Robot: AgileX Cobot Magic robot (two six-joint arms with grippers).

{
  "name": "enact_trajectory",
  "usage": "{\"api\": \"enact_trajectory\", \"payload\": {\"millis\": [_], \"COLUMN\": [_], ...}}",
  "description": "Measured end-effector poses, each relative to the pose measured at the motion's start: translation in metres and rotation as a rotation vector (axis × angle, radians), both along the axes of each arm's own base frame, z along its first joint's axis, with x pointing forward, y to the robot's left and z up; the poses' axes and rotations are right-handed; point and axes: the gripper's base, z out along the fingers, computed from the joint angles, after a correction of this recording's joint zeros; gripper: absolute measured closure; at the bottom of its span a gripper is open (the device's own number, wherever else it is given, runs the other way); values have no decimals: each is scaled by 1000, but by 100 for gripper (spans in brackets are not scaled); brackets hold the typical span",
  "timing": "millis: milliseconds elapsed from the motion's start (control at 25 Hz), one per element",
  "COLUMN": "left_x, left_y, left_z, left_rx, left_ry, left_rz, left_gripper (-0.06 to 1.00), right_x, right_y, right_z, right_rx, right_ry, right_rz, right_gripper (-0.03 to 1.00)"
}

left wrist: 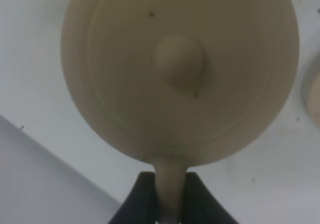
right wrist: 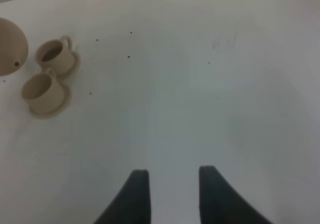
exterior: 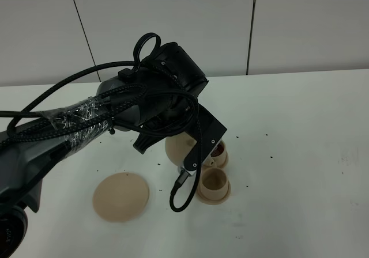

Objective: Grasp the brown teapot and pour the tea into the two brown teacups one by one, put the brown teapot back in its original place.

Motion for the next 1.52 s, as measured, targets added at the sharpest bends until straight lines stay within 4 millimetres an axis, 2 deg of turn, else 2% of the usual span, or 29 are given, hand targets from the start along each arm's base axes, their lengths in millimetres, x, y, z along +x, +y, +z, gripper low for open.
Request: {"api": "enact_trajectory", "payload": {"millis": [320,880,1520], "left_x": [0,-11,-10], "left_y": [-6,-20,-21], "left_z": [5,5,6], "left_rx": [74,99,141], "left_ry": [-76,-74,-75], "left_rz": [-61,-142,-191], "left_gripper": [78,78,78], "right_x": [0,0,0], "right_y": [0,0,0], "right_z": [0,0,0], "right_rx": [0,0,0], "right_ry": [0,0,0], "right_rz": [0,0,0], "right_gripper": [73,73,73]}}
